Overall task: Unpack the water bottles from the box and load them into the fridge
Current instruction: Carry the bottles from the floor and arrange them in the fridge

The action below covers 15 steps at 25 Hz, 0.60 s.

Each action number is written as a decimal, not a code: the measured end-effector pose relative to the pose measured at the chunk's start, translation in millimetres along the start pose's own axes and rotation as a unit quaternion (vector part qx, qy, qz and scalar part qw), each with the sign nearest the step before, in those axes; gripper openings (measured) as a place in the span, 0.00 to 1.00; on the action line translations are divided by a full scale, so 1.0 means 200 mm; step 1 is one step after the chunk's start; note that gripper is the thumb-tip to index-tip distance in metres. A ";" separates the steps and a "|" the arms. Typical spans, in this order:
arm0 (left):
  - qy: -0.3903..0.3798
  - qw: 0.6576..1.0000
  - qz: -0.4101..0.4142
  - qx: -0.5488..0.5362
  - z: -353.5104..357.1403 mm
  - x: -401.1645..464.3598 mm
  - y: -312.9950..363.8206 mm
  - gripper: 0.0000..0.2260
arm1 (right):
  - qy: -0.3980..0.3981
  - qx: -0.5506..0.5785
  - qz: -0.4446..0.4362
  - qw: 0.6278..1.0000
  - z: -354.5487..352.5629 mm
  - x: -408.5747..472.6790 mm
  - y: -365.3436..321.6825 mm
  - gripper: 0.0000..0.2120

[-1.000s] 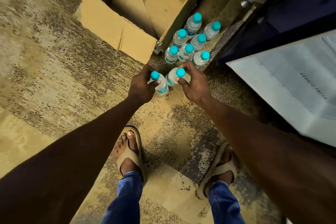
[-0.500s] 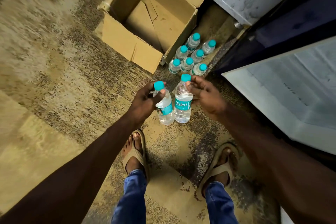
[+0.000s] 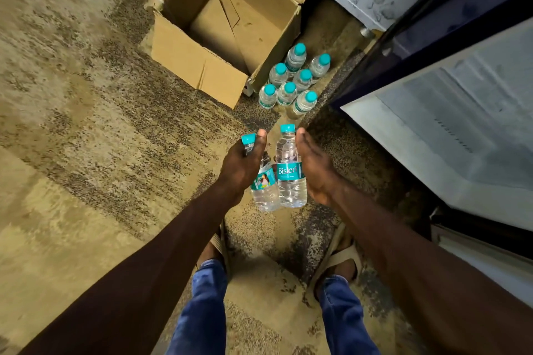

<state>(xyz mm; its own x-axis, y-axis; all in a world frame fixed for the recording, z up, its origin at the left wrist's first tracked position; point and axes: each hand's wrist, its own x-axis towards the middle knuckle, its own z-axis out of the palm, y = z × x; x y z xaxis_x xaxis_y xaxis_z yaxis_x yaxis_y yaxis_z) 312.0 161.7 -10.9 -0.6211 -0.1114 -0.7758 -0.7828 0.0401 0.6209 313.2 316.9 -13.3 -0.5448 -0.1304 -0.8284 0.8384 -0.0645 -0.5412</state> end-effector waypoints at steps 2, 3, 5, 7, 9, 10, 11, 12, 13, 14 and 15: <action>-0.046 0.993 -0.102 -0.044 0.00 0.01 0.02 0.30 | -0.001 0.004 0.021 1.000 -0.02 0.00 0.02 0.41; -0.088 0.981 -0.161 -0.066 -0.01 0.00 0.04 0.28 | -0.001 0.013 0.028 1.000 -0.02 -0.02 0.02 0.37; -0.167 0.955 -0.230 -0.082 -0.04 -0.02 0.07 0.13 | -0.008 0.036 0.029 0.999 -0.02 -0.04 0.02 0.24; -0.187 0.953 -0.229 -0.064 -0.08 -0.02 0.06 0.05 | -0.031 0.073 0.037 0.996 -0.05 -0.05 0.02 0.19; -0.197 0.960 -0.190 -0.059 -0.12 -0.02 0.02 0.04 | -0.061 0.100 0.045 0.992 -0.08 -0.08 0.01 0.18; -0.204 0.962 -0.170 -0.061 -0.14 -0.02 0.00 0.06 | -0.069 0.102 0.049 0.991 -0.08 -0.09 0.00 0.16; -0.207 0.963 -0.155 -0.069 -0.16 -0.02 -0.02 0.09 | -0.073 0.103 0.050 0.991 -0.08 -0.10 0.00 0.14; -0.205 0.964 -0.149 -0.082 -0.18 -0.03 -0.03 0.12 | -0.075 0.103 0.049 0.991 -0.08 -0.11 0.00 0.13; -0.201 0.964 -0.145 -0.093 -0.18 -0.03 -0.04 0.16 | -0.075 0.102 0.046 0.991 -0.07 -0.11 0.00 0.13; -0.195 0.965 -0.141 -0.099 -0.17 -0.04 -0.05 0.20 | -0.074 0.102 0.043 0.991 -0.07 -0.11 0.01 0.14; -0.189 0.968 -0.135 -0.098 -0.17 -0.04 -0.07 0.23 | -0.073 0.103 0.038 0.991 -0.06 -0.11 0.01 0.16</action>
<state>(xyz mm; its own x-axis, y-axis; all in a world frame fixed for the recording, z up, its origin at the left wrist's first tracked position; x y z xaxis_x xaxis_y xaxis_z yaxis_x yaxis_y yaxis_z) 328.8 128.9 -10.5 -0.3936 0.2801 -0.8755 -0.9192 -0.1328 0.3708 326.5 331.3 1.3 -0.4836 -0.2828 -0.8283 0.8711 -0.2475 -0.4241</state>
